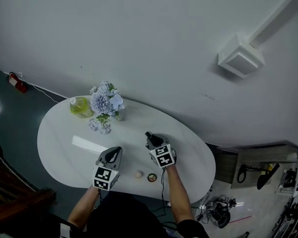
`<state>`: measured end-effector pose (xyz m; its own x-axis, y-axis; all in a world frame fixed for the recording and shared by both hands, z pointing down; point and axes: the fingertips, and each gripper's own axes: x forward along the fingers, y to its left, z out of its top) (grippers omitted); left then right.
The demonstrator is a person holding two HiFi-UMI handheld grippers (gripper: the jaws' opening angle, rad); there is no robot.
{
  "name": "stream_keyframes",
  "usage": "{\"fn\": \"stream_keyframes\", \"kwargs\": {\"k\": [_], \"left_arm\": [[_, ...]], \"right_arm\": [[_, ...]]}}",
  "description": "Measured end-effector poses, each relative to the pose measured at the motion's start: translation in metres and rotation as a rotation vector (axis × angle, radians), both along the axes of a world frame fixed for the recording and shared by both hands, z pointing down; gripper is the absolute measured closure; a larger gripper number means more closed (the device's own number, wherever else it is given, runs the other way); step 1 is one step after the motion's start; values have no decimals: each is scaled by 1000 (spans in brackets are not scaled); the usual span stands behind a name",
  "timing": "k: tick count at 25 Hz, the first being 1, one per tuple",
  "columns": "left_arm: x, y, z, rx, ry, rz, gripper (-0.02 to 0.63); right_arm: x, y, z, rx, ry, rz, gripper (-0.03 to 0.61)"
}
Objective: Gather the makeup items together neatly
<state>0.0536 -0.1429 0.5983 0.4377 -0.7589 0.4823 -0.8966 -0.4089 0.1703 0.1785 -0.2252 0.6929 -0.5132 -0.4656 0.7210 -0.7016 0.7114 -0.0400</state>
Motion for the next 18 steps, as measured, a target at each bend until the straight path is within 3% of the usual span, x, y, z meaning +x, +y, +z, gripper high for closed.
{"fn": "stream_keyframes", "kwargs": {"k": [18], "left_arm": [[85, 61, -11, 28, 9, 231, 594]], "right_arm": [[121, 112, -21, 19, -12, 304, 468]]}}
